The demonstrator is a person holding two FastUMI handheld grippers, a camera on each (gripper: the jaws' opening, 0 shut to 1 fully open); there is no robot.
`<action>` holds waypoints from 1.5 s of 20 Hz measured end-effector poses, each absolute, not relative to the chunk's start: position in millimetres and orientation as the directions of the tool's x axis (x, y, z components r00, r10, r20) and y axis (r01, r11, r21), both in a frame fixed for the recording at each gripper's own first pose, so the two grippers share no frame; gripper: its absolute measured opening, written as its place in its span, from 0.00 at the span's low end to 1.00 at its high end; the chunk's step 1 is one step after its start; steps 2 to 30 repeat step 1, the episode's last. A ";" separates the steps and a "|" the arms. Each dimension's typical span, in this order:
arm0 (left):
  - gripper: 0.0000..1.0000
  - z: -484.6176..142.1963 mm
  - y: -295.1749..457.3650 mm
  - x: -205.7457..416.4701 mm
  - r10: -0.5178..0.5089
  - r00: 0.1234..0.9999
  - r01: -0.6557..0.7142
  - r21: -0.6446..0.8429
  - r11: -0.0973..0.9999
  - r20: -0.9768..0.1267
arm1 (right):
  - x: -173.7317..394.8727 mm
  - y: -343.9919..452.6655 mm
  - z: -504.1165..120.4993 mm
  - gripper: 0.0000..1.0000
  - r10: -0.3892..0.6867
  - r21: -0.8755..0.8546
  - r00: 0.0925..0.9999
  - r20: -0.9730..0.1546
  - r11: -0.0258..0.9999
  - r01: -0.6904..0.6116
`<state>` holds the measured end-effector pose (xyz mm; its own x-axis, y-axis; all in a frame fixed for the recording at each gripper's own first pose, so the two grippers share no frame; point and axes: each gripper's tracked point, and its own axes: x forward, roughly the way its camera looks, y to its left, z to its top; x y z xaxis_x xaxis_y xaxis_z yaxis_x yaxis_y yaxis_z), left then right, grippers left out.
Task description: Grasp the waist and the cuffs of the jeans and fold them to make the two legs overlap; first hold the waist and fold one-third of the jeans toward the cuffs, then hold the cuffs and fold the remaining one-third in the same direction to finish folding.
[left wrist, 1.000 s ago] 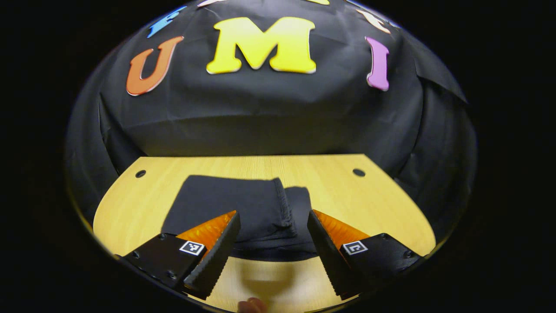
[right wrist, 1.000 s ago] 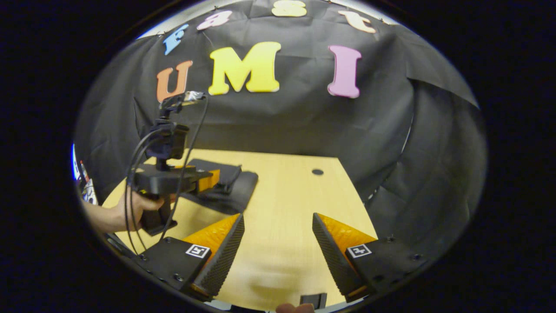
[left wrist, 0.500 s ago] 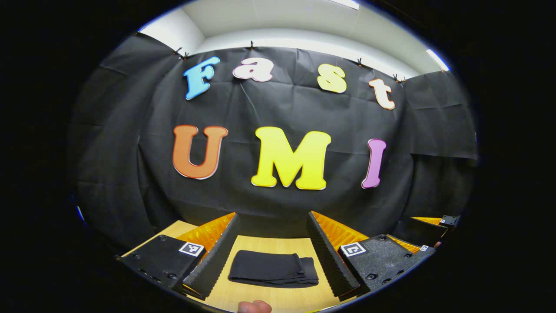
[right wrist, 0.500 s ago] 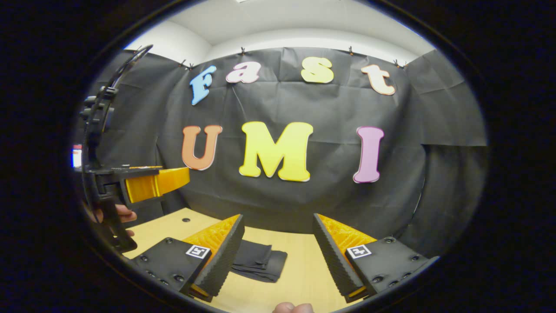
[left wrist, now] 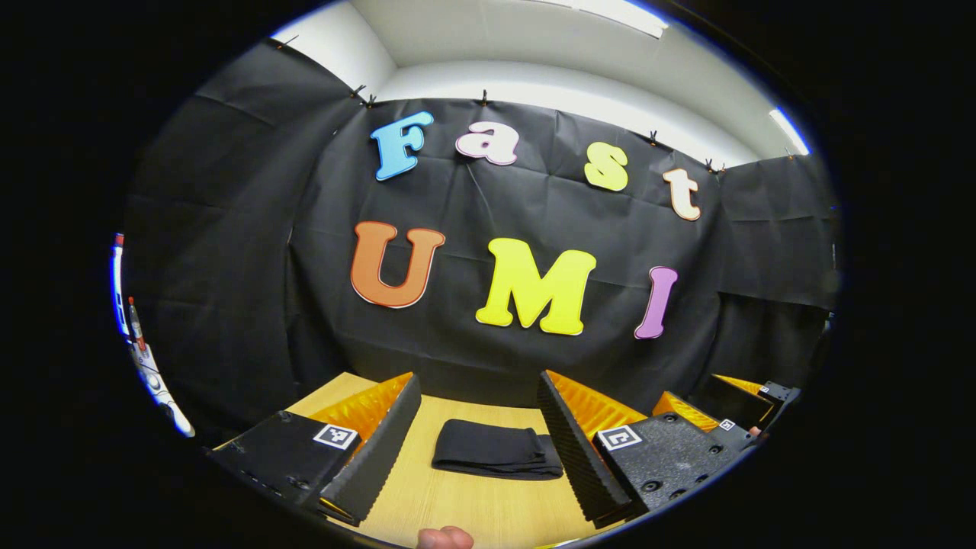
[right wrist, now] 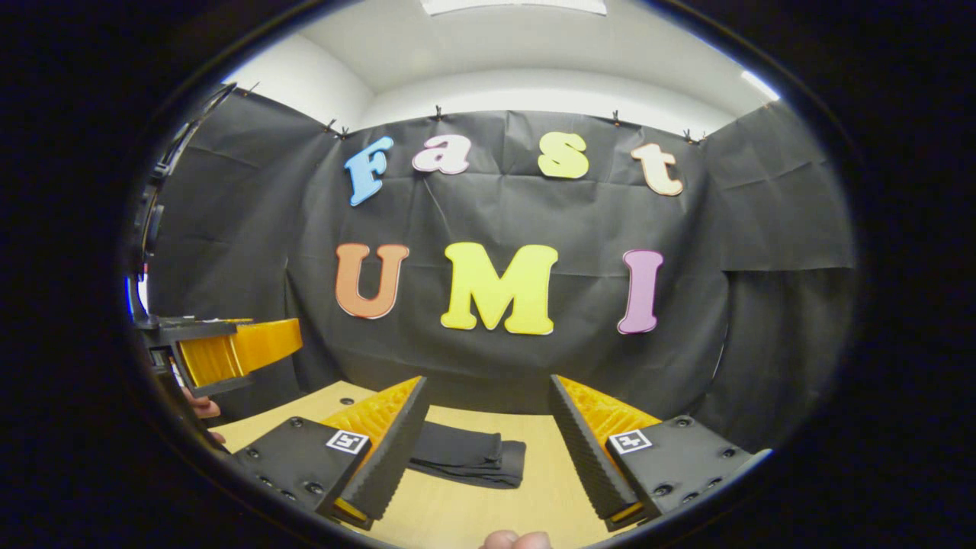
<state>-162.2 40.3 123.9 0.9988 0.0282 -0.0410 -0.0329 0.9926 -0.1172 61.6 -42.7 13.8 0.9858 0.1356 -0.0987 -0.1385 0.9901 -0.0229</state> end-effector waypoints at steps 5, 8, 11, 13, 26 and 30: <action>1.00 127.2 42.3 -164.1 0.033 0.999 -0.037 -0.116 0.993 -0.036 | 59.5 -41.4 17.9 0.97 0.141 -0.008 0.986 -0.091 0.990 -0.142; 1.00 127.2 42.3 -164.1 0.033 0.999 -0.037 -0.116 0.993 -0.036 | 59.5 -41.4 17.9 0.97 0.141 -0.008 0.986 -0.091 0.990 -0.142; 1.00 127.2 42.3 -164.1 0.033 0.999 -0.037 -0.116 0.993 -0.036 | 59.5 -41.4 17.9 0.97 0.141 -0.008 0.986 -0.091 0.990 -0.142; 1.00 127.2 42.3 -164.1 0.033 0.999 -0.037 -0.116 0.993 -0.036 | 59.5 -41.4 17.9 0.97 0.141 -0.008 0.986 -0.091 0.990 -0.142; 1.00 127.2 42.3 -164.1 0.033 0.999 -0.037 -0.116 0.993 -0.036 | 59.5 -41.4 17.9 0.97 0.141 -0.008 0.986 -0.091 0.990 -0.142; 1.00 127.2 42.3 -164.1 0.033 0.999 -0.037 -0.116 0.993 -0.036 | 59.5 -41.4 17.9 0.97 0.141 -0.008 0.986 -0.091 0.990 -0.142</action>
